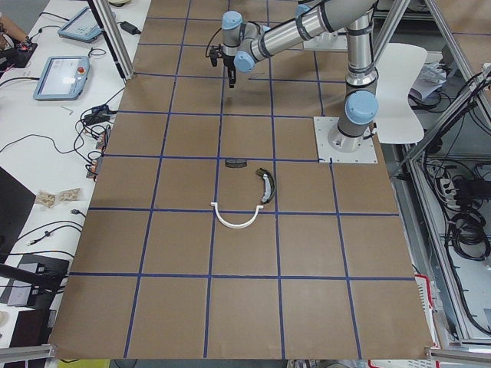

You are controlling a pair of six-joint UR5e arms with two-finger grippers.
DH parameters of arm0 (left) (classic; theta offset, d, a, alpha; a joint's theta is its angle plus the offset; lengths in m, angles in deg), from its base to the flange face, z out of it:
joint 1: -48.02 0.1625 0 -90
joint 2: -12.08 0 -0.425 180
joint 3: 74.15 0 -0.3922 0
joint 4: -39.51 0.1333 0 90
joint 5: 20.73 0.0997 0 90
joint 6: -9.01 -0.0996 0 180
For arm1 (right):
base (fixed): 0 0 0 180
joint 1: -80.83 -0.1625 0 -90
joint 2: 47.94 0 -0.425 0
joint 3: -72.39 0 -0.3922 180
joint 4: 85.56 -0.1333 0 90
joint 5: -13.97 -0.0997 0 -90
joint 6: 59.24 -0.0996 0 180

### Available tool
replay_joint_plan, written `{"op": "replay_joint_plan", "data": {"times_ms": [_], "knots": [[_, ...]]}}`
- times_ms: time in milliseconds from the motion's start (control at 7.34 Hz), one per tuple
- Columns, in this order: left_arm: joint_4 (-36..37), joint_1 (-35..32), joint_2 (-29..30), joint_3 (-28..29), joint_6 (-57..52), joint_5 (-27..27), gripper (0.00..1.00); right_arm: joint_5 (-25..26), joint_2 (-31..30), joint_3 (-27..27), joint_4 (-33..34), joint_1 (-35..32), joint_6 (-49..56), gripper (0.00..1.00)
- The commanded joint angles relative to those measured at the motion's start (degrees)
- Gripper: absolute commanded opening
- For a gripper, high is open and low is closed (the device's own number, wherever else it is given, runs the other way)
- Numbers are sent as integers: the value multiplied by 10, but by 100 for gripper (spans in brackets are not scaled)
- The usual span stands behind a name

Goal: Place bearing gear from tray to pile

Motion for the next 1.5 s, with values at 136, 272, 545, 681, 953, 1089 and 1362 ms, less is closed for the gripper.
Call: {"op": "replay_joint_plan", "data": {"times_ms": [136,272,545,681,953,1089,1362], "knots": [[-100,192,-49,-11,-189,23,0,8,8,0,4,1,12,85],[-101,283,-48,-14,-270,27,0,12,8,-1,5,1,18,84],[-92,391,-33,-9,-440,29,0,21,14,0,5,0,19,77],[-77,427,-22,-13,-492,29,0,20,20,0,5,1,18,76],[-30,441,4,-14,-502,29,0,23,21,-1,4,1,16,62],[-25,442,15,-11,-503,29,36,36,21,-1,-9,1,13,47],[-32,442,14,-2,-507,89,100,42,21,-1,-12,1,9,21]]}}
